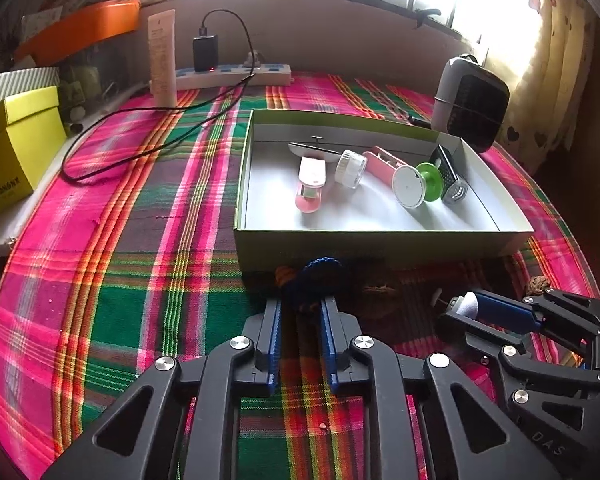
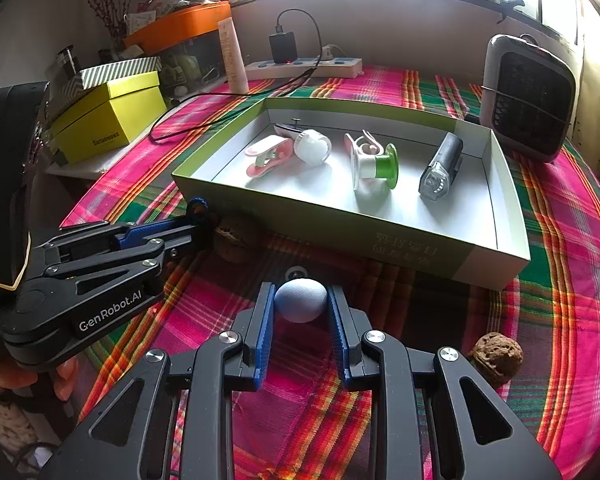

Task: Organize objects
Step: 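Close the left tool on the blue rope keychain while the right tool holds the egg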

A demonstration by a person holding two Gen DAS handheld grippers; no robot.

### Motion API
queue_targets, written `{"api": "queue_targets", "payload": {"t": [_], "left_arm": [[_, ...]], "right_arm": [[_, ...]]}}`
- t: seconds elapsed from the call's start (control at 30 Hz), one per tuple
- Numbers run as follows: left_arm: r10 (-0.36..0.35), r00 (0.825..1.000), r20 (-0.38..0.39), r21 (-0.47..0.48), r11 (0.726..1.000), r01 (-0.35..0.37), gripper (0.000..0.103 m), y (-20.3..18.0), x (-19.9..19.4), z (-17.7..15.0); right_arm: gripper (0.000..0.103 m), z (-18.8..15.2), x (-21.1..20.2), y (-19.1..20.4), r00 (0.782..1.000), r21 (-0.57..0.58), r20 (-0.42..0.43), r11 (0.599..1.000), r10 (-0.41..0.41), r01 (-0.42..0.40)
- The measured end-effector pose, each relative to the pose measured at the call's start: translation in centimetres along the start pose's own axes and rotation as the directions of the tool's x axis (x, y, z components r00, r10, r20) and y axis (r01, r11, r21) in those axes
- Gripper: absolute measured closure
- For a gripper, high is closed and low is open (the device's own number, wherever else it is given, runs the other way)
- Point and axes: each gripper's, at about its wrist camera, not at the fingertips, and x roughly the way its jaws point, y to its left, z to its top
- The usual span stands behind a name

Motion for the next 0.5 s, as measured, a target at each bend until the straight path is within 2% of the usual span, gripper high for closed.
{"api": "queue_targets", "payload": {"t": [0.5], "left_arm": [[-0.046, 0.999, -0.010, 0.012, 0.999, 0.046, 0.087, -0.4, -1.6, -2.0]], "right_arm": [[0.076, -0.3, -0.5, 0.5, 1.000, -0.011, 0.009, 1.000, -0.006, 0.006]]}}
